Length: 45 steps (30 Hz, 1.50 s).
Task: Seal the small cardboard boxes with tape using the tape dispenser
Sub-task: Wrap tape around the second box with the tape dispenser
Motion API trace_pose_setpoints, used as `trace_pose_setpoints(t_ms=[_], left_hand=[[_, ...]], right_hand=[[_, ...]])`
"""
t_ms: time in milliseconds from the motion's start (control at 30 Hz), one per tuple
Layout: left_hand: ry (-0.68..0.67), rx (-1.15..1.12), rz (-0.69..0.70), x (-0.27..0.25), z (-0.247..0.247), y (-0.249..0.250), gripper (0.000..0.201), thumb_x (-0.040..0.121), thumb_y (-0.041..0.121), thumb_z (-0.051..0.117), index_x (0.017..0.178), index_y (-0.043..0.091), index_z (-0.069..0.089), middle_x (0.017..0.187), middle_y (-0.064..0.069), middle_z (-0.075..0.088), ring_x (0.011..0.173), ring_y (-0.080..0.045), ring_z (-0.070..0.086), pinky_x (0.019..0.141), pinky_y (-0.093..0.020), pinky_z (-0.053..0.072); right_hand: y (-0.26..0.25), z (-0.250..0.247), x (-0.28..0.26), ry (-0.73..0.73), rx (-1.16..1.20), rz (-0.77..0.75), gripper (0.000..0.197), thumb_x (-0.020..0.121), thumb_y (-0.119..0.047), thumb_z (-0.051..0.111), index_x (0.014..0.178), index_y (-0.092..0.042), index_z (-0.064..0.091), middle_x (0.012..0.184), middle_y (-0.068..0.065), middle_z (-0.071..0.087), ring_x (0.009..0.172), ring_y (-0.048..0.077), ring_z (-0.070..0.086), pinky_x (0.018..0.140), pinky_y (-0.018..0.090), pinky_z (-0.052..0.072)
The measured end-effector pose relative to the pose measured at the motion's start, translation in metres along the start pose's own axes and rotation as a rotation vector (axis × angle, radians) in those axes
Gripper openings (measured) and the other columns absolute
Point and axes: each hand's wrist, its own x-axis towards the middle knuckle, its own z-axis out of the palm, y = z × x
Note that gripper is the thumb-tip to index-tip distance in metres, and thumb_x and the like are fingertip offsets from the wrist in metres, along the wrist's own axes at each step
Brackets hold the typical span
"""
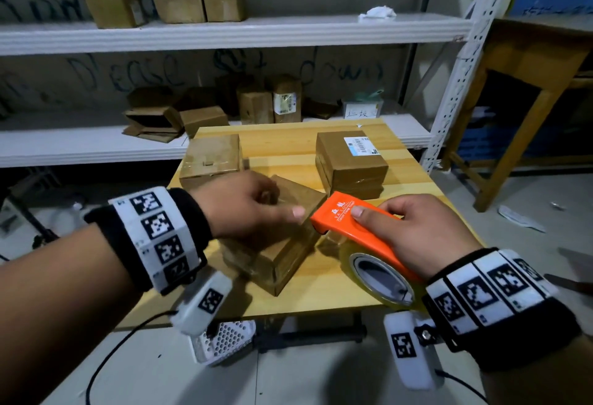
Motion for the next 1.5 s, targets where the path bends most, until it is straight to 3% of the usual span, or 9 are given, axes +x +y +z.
trace_pose_setpoints(t_ms=[67,167,300,533,733,1000,1100,1200,1500], left_hand=[[-0.048,0.183,0.016,-0.003,0.009,0.007,0.109,0.061,0.082,0.071,0.152,0.027,0.045,0.153,0.004,0.047,0.133,-0.021,0.051,0.111,-0.046,0.048],[0.000,0.360,0.039,-0.001,0.017,0.006,0.096,0.067,0.072,0.081,0.146,0.026,0.050,0.150,0.003,0.047,0.132,-0.019,0.051,0.111,-0.043,0.048],[0.039,0.272,0.032,-0.002,0.017,0.006,0.076,0.070,0.054,0.089,0.134,0.029,0.057,0.119,0.009,0.061,0.109,-0.014,0.059,0.101,-0.040,0.054],[0.082,0.211,0.005,-0.005,0.022,0.008,0.076,0.071,0.044,0.091,0.136,0.027,0.056,0.114,0.008,0.063,0.108,-0.015,0.060,0.096,-0.035,0.053],[0.098,0.222,0.029,-0.004,0.023,0.006,0.082,0.070,0.046,0.091,0.141,0.026,0.055,0.110,0.011,0.060,0.106,-0.014,0.059,0.089,-0.030,0.049],[0.119,0.217,0.042,0.000,0.024,0.002,0.088,0.068,0.046,0.092,0.145,0.026,0.053,0.111,0.011,0.059,0.106,-0.014,0.059,0.092,-0.031,0.051],[0.116,0.224,0.046,0.001,0.023,0.000,0.093,0.067,0.048,0.092,0.148,0.025,0.051,0.117,0.009,0.061,0.108,-0.015,0.059,0.095,-0.033,0.052],[0.112,0.198,0.046,0.003,0.022,-0.002,0.096,0.067,0.048,0.092,0.150,0.026,0.049,0.123,0.008,0.063,0.112,-0.016,0.060,0.100,-0.037,0.053],[0.105,0.058,0.041,0.009,0.015,-0.014,0.098,0.064,0.041,0.095,0.150,0.025,0.051,0.099,0.019,0.057,0.103,-0.013,0.062,0.097,-0.035,0.053]], right_hand=[[0.001,-0.001,0.000,-0.001,0.003,0.000,0.049,0.086,-0.071,0.064,0.080,-0.024,0.077,0.073,-0.005,0.075,0.071,0.015,0.072,0.069,0.033,0.052],[0.001,0.000,0.000,0.000,0.017,-0.003,0.049,0.086,-0.071,0.065,0.079,-0.024,0.077,0.071,-0.004,0.076,0.070,0.016,0.073,0.073,0.035,0.057],[0.004,-0.001,0.000,-0.022,0.006,0.001,0.054,0.084,-0.074,0.065,0.079,-0.021,0.077,0.072,-0.002,0.076,0.071,0.017,0.074,0.079,0.042,0.061],[0.005,-0.003,-0.005,-0.069,-0.010,-0.005,0.052,0.087,-0.070,0.065,0.080,-0.021,0.077,0.071,-0.002,0.077,0.069,0.016,0.075,0.079,0.040,0.061],[0.008,-0.005,-0.010,-0.098,-0.011,0.009,0.054,0.086,-0.071,0.065,0.081,-0.019,0.077,0.070,-0.001,0.077,0.067,0.018,0.075,0.076,0.039,0.061],[0.014,-0.011,-0.018,-0.083,-0.033,-0.005,0.052,0.087,-0.070,0.064,0.078,-0.020,0.077,0.067,-0.005,0.076,0.064,0.013,0.073,0.065,0.031,0.053],[0.017,-0.014,-0.021,-0.094,-0.025,-0.001,0.053,0.086,-0.070,0.065,0.080,-0.019,0.078,0.069,-0.003,0.077,0.065,0.016,0.074,0.070,0.036,0.058],[0.020,-0.018,-0.024,-0.090,-0.018,0.002,0.050,0.086,-0.069,0.066,0.079,-0.022,0.078,0.069,-0.004,0.077,0.063,0.013,0.073,0.068,0.033,0.055],[0.025,-0.022,-0.031,-0.117,0.022,0.021,0.048,0.086,-0.068,0.066,0.081,-0.022,0.078,0.071,-0.002,0.078,0.065,0.016,0.076,0.078,0.041,0.063]])
